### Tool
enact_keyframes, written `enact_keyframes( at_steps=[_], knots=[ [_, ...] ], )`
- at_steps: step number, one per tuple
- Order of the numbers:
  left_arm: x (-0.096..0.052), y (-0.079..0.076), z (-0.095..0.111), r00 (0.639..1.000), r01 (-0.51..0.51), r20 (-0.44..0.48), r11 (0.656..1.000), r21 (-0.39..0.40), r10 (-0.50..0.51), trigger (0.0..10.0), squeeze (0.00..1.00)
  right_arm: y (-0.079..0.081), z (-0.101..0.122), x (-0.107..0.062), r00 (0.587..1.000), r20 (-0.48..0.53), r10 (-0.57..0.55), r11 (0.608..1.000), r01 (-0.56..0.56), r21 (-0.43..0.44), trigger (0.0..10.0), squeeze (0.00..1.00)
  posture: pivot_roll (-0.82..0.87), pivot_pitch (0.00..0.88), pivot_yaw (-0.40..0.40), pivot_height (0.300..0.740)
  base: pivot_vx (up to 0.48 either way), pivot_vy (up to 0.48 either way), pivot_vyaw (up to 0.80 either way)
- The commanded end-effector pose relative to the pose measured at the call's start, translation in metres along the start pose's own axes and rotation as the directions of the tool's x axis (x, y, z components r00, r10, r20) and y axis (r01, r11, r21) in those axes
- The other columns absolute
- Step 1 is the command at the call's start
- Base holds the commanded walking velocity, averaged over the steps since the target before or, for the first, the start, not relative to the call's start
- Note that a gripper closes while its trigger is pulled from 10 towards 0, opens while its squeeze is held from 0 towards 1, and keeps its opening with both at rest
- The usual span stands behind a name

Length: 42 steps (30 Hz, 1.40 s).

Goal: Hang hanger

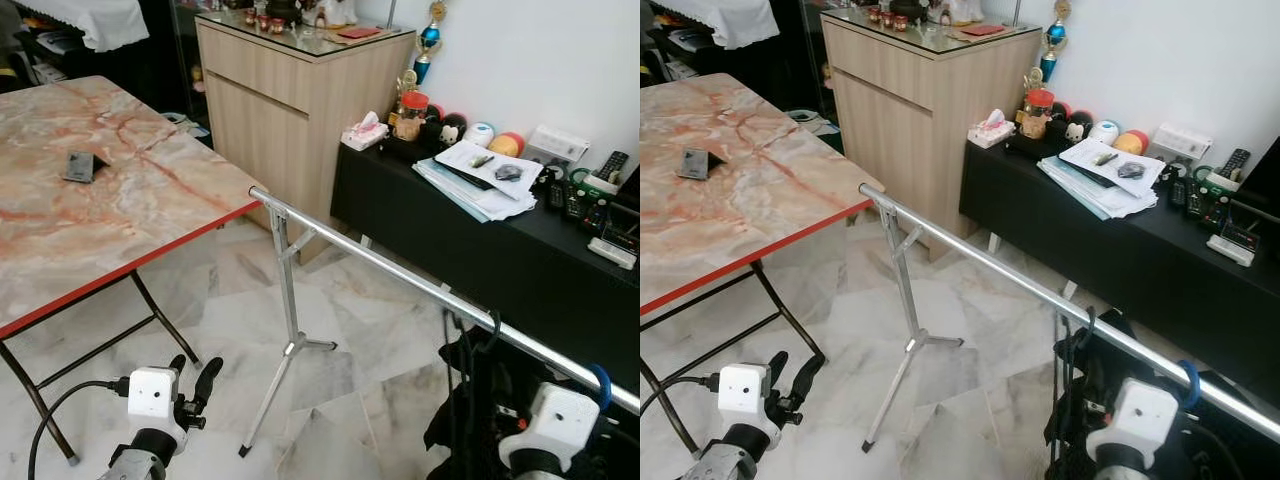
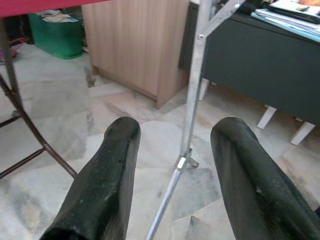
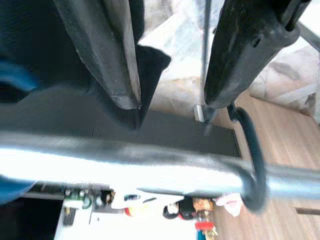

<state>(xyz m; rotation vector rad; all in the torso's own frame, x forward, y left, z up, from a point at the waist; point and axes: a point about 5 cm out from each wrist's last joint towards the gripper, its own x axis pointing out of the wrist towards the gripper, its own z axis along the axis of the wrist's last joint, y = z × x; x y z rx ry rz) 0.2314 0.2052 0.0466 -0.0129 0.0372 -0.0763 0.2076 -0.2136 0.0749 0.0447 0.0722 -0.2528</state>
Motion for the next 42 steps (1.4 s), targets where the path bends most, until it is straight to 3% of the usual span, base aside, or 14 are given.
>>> enact_keyframes(
  at_steps=[1,8,14,23,24,25,30,31,42],
  knots=[
    [-0.002,-0.002,-0.005,1.0,0.007,-0.014,1.0,-0.009,-0.007,10.0,0.0,-0.006,0.004,-0.004,0.999,-0.017,-0.031,0.999,0.031,-0.019,10.0,0.0,-0.04,0.069,-0.082,0.74,0.0,0.0,0.0],
    [0.0,-0.003,-0.005,1.0,0.013,-0.015,1.0,-0.009,-0.013,10.0,0.0,-0.014,0.003,-0.009,0.984,-0.091,-0.151,0.985,0.158,0.076,10.0,0.0,-0.05,0.069,-0.081,0.74,0.0,0.0,0.0],
    [0.001,-0.003,-0.005,1.0,0.018,-0.015,1.0,-0.005,-0.018,10.0,0.0,-0.029,-0.012,0.0,0.942,-0.212,-0.261,0.957,0.281,0.069,10.0,0.0,-0.03,0.062,-0.083,0.74,0.0,0.0,0.0],
    [0.001,-0.003,-0.006,1.0,0.025,-0.017,1.0,-0.002,-0.025,10.0,0.0,-0.036,-0.01,0.015,0.941,-0.226,-0.251,0.958,0.275,0.079,10.0,0.0,-0.04,0.05,-0.075,0.74,0.0,0.0,0.0],
    [0.001,-0.003,-0.006,0.999,0.028,-0.019,1.0,-0.001,-0.028,10.0,0.0,-0.034,-0.014,0.018,0.942,-0.252,-0.223,0.966,0.247,0.07,10.0,0.97,-0.04,0.045,-0.073,0.74,0.0,0.0,0.0],
    [0.002,-0.005,-0.006,0.999,0.036,-0.022,0.999,0.0,-0.036,10.0,0.0,-0.03,-0.022,0.026,0.94,-0.298,-0.168,0.979,0.195,0.062,10.0,1.0,-0.04,0.045,-0.073,0.74,0.0,0.0,0.0],
    [0.003,-0.006,-0.006,0.999,0.041,-0.021,0.999,0.0,-0.041,10.0,0.0,-0.026,-0.029,0.036,0.935,-0.344,-0.09,0.992,0.115,0.051,10.0,1.0,-0.03,0.04,-0.074,0.74,0.0,0.0,0.0],
    [0.002,-0.006,-0.006,0.999,0.042,-0.02,0.999,0.002,-0.042,10.0,0.0,-0.023,-0.03,0.043,0.93,-0.365,-0.042,0.997,0.061,0.042,10.0,0.0,-0.02,0.037,-0.076,0.74,0.0,0.0,0.0],
    [-0.001,-0.008,-0.008,0.998,0.05,-0.029,0.999,0.005,-0.05,10.0,0.0,-0.017,-0.034,0.05,0.923,-0.384,0.011,0.998,0.013,0.061,10.0,0.0,-0.02,0.027,-0.07,0.74,0.0,0.0,0.0]
  ],
)
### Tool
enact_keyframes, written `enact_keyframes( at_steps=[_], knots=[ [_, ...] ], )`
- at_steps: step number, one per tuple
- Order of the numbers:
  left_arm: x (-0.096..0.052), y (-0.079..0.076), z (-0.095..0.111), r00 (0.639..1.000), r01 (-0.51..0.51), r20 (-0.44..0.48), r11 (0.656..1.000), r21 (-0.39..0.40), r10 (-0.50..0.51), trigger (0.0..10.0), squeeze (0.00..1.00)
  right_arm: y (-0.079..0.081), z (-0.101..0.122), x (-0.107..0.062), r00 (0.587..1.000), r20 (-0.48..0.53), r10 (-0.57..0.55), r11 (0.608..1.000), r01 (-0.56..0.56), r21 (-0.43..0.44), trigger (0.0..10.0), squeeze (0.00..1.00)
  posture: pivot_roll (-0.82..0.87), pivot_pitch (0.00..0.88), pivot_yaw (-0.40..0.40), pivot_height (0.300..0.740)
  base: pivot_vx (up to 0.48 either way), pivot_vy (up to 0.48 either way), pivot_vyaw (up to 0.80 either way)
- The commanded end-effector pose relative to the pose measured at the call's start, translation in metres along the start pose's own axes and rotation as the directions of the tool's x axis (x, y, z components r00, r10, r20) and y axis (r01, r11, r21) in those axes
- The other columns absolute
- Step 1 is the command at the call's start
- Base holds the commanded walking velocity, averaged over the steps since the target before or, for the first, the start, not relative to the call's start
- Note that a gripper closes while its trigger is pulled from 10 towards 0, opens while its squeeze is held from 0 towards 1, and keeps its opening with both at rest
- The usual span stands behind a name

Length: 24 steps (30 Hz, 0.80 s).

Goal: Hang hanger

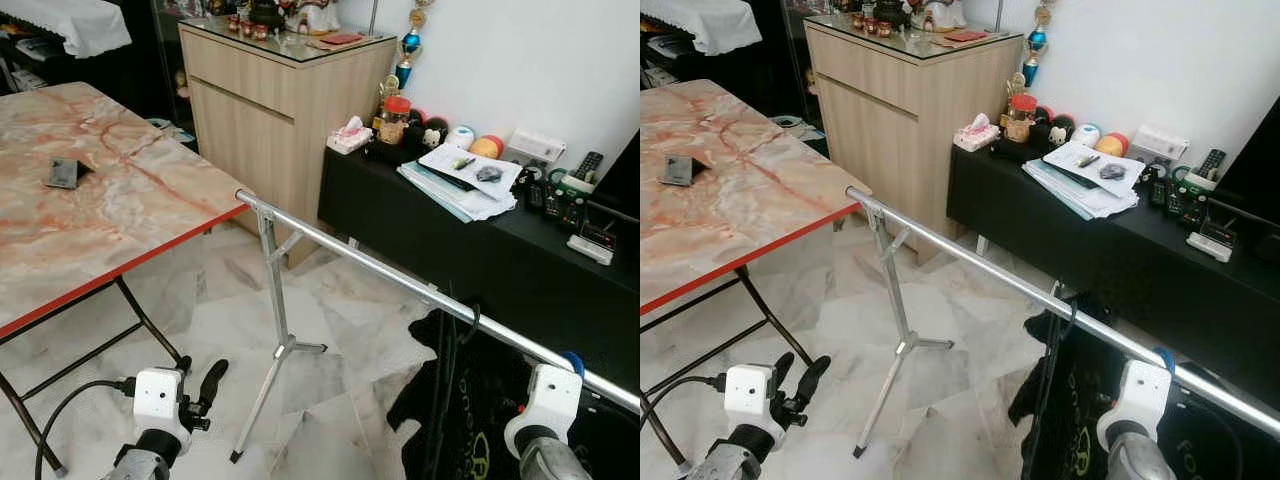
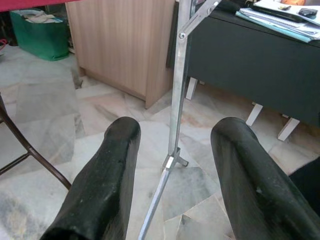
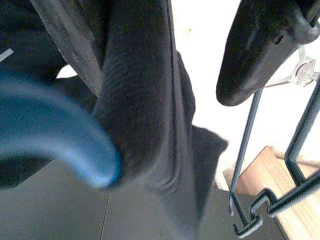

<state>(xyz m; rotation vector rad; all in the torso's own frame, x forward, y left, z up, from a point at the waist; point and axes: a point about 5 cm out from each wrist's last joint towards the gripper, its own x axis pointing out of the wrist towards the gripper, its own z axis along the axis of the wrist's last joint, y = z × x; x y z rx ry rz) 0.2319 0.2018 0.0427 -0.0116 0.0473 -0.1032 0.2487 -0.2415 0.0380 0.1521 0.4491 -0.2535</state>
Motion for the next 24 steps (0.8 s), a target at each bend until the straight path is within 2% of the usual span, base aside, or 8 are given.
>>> enact_keyframes(
  at_steps=[1,6,7,8,9,24],
  knots=[
    [-0.001,-0.005,-0.004,1.0,0.025,-0.018,1.0,0.004,-0.025,10.0,0.0,0.004,-0.002,0.002,1.0,-0.011,0.023,1.0,-0.023,0.019,10.0,0.0,-0.02,0.026,-0.067,0.74,0.0,0.0,0.0],
    [0.0,-0.003,-0.002,1.0,0.026,-0.016,1.0,0.009,-0.026,10.0,0.0,0.017,0.0,0.004,0.998,0.012,0.067,0.997,-0.067,0.046,10.0,0.0,-0.01,0.036,-0.067,0.74,0.0,0.0,0.0],
    [0.001,-0.002,-0.002,1.0,0.025,-0.015,1.0,0.01,-0.025,10.0,0.0,0.017,0.0,0.004,0.998,0.014,0.066,0.997,-0.066,0.046,3.1,0.0,-0.01,0.042,-0.067,0.74,0.0,0.0,0.0],
    [0.001,-0.002,-0.002,1.0,0.025,-0.015,1.0,0.011,-0.024,10.0,0.0,0.017,0.0,0.005,0.998,0.014,0.064,0.997,-0.065,0.046,3.1,0.0,-0.01,0.042,-0.067,0.74,0.0,0.0,0.0],
    [0.0,-0.001,-0.002,1.0,0.023,-0.015,1.0,0.012,-0.023,10.0,0.0,0.018,0.0,0.005,0.998,0.016,0.063,0.997,-0.064,0.049,0.0,0.0,-0.01,0.047,-0.067,0.74,0.0,0.0,0.0],
    [-0.001,-0.001,-0.001,1.0,0.011,-0.009,1.0,0.01,-0.011,10.0,0.0,0.027,-0.002,0.008,0.997,0.032,0.07,0.995,-0.072,0.067,0.0,0.0,0.0,0.068,-0.064,0.74,0.0,0.0,0.0]
  ],
)
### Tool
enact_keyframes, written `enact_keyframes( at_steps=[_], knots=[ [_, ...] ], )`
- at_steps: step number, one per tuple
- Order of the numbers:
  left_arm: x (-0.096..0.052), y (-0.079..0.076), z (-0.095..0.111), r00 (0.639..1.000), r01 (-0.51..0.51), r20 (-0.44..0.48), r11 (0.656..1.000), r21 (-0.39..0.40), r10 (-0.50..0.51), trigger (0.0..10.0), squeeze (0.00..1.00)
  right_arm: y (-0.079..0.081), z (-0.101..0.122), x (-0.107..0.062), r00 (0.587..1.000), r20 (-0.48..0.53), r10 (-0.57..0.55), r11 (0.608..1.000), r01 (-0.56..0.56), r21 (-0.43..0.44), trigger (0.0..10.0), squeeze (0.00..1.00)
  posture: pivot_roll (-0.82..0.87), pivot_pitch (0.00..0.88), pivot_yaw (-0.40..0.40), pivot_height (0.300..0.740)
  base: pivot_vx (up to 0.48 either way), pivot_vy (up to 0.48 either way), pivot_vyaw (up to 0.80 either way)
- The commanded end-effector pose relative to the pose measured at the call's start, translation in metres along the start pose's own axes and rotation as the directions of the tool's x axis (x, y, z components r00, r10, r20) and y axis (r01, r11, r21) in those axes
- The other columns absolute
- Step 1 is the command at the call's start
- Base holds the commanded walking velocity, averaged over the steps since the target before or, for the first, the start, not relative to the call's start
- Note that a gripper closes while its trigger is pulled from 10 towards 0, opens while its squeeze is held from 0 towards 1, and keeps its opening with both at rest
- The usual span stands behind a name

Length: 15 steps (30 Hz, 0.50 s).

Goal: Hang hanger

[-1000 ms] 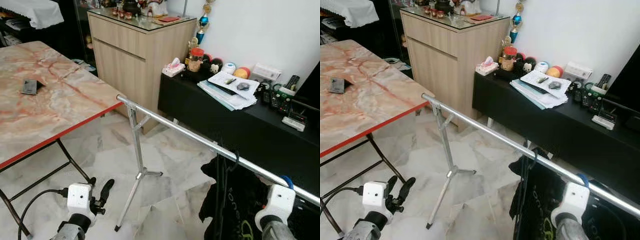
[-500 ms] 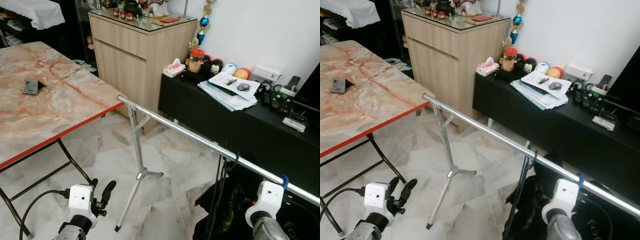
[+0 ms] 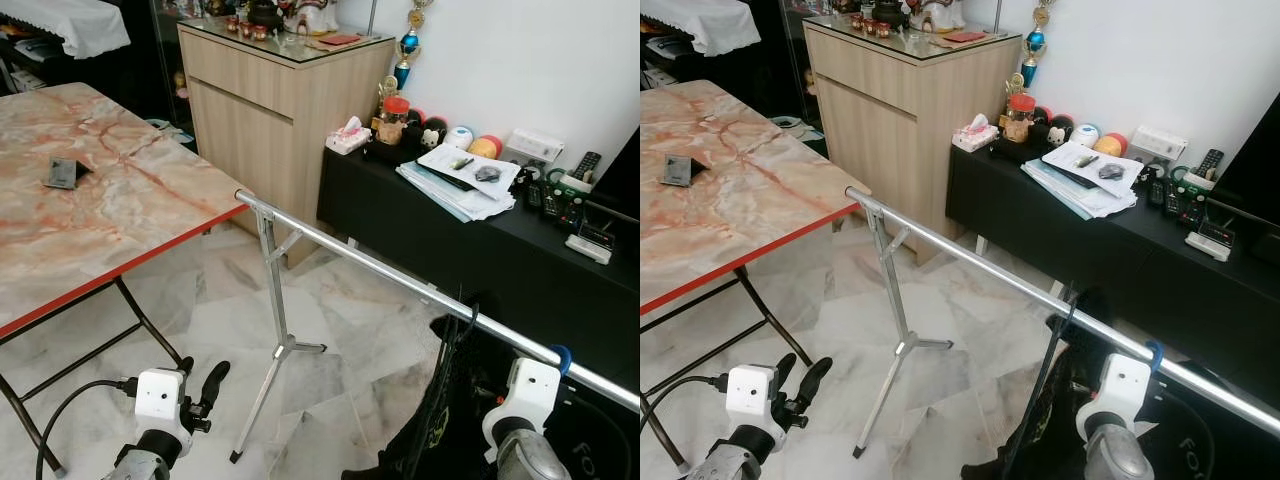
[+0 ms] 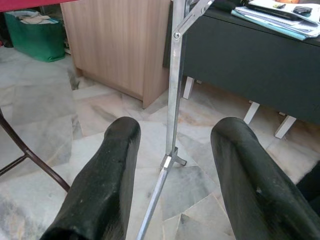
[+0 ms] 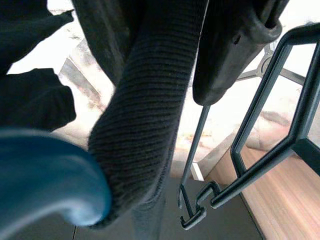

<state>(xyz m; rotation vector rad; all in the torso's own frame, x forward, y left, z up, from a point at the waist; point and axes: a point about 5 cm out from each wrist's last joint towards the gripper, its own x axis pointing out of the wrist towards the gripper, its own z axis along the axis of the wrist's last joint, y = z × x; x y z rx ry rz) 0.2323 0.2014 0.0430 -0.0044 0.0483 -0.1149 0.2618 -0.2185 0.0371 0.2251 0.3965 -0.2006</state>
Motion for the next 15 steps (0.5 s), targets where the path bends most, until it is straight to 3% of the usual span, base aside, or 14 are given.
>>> enact_keyframes(
  at_steps=[1,9,15],
  knots=[
    [-0.001,0.0,-0.002,1.0,0.0,-0.007,1.0,0.002,0.0,10.0,0.0,0.001,-0.003,0.001,1.0,-0.011,-0.004,1.0,0.005,0.005,0.0,0.0,-0.01,0.07,-0.064,0.74,0.0,0.0,0.0],
    [-0.001,-0.002,-0.002,1.0,0.001,-0.007,1.0,-0.004,-0.001,10.0,0.0,-0.008,-0.002,-0.006,0.994,0.029,-0.107,0.994,0.107,0.018,0.0,0.0,-0.01,0.074,-0.065,0.74,0.0,0.0,0.0],
    [0.0,-0.006,-0.003,1.0,0.007,-0.008,1.0,-0.012,-0.008,10.0,0.0,-0.023,0.012,-0.017,0.959,0.178,-0.219,0.975,0.222,0.002,0.0,0.0,-0.03,0.075,-0.067,0.74,0.0,0.0,0.0]
  ],
)
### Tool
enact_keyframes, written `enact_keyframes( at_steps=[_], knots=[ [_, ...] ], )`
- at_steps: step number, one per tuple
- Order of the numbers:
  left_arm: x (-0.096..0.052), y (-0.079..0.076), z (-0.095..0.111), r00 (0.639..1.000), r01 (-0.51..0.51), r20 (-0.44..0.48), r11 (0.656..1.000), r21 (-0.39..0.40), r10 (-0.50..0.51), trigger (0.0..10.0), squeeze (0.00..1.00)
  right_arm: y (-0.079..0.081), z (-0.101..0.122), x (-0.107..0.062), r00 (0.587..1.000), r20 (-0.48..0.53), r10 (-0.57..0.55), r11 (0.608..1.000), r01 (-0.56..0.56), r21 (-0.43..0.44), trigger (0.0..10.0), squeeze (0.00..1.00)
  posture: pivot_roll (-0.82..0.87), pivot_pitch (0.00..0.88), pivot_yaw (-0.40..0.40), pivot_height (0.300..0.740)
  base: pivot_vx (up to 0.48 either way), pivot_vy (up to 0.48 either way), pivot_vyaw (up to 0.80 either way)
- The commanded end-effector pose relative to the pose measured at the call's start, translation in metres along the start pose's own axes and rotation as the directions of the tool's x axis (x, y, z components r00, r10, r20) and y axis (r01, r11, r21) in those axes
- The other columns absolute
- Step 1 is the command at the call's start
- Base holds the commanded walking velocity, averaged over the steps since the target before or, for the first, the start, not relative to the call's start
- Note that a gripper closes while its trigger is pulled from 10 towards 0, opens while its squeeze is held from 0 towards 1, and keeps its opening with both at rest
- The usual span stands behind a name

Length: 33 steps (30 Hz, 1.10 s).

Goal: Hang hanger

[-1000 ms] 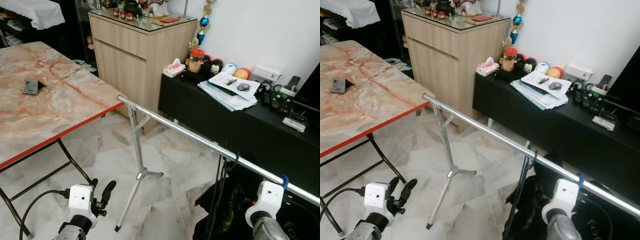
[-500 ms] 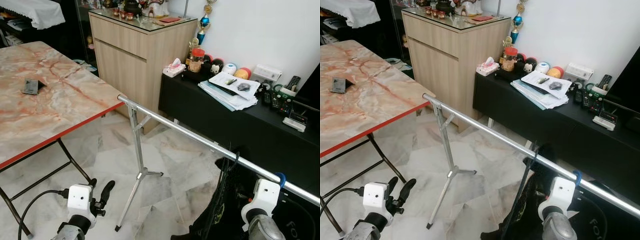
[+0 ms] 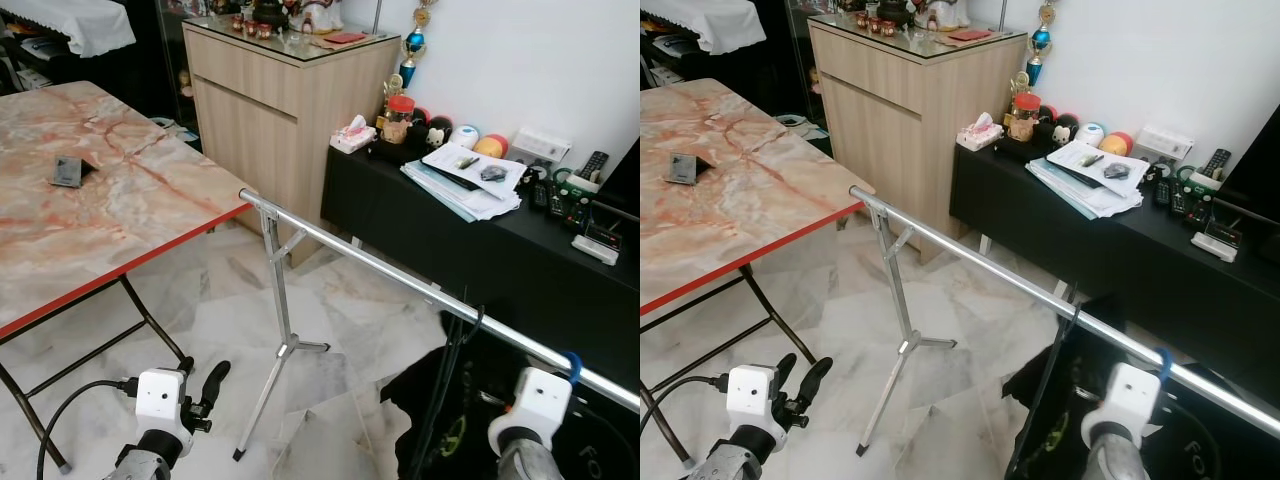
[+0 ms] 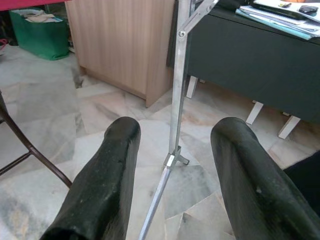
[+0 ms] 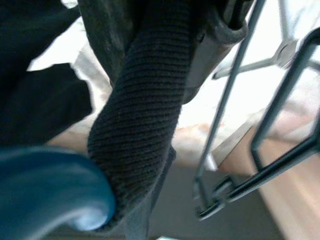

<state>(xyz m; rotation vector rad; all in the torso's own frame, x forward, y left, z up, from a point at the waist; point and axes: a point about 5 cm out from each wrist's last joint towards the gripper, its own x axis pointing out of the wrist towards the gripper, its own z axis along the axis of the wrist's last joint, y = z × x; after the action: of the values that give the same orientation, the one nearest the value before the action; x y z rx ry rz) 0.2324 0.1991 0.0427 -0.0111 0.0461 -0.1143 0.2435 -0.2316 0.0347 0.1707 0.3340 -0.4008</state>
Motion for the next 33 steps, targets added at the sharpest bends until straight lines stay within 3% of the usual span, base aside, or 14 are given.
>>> enact_keyframes(
  at_steps=[1,12,15,18,20,27,33],
  knots=[
    [0.0,-0.004,-0.003,1.0,0.008,-0.011,1.0,-0.006,-0.008,10.0,0.0,-0.006,0.019,-0.001,0.994,0.104,-0.025,0.999,0.027,-0.017,0.0,0.0,-0.03,0.075,-0.067,0.74,0.0,0.0,0.0],
    [-0.001,-0.007,-0.006,1.0,0.007,-0.018,1.0,-0.015,-0.008,10.0,0.0,0.008,0.028,-0.02,0.967,0.239,0.088,0.995,-0.073,-0.07,0.0,0.0,-0.03,0.073,-0.077,0.74,0.0,0.0,0.0],
    [-0.001,-0.007,-0.007,1.0,0.006,-0.019,1.0,-0.016,-0.007,10.0,0.0,0.006,0.023,-0.022,0.972,0.219,0.08,0.995,-0.065,-0.075,0.0,0.0,-0.03,0.073,-0.078,0.74,0.0,0.0,0.0],
    [-0.002,-0.005,-0.011,0.999,-0.005,-0.039,1.0,-0.022,0.004,10.0,0.0,-0.004,-0.002,-0.025,0.994,0.105,0.034,0.996,-0.025,-0.085,0.0,0.0,-0.04,0.074,-0.076,0.74,0.0,0.0,0.0],
    [-0.002,-0.004,-0.014,0.999,-0.011,-0.049,1.0,-0.025,0.009,10.0,0.0,-0.006,-0.007,-0.025,0.997,0.081,0.02,0.995,-0.012,-0.097,0.0,0.0,-0.03,0.074,-0.077,0.74,0.0,0.0,0.0],
    [-0.005,0.011,-0.03,0.988,-0.098,-0.125,0.993,-0.071,0.089,10.0,0.0,-0.003,0.0,-0.032,0.988,0.151,0.044,0.998,-0.037,-0.048,0.0,0.0,-0.04,0.074,-0.076,0.74,0.0,0.0,0.0],
    [-0.008,0.009,-0.039,0.984,-0.091,-0.159,0.994,-0.058,0.081,10.0,0.0,-0.008,-0.015,-0.035,0.996,0.088,-0.002,1.0,0.004,-0.03,0.0,0.0,-0.03,0.075,-0.075,0.74,0.0,0.0,0.0]
  ],
)
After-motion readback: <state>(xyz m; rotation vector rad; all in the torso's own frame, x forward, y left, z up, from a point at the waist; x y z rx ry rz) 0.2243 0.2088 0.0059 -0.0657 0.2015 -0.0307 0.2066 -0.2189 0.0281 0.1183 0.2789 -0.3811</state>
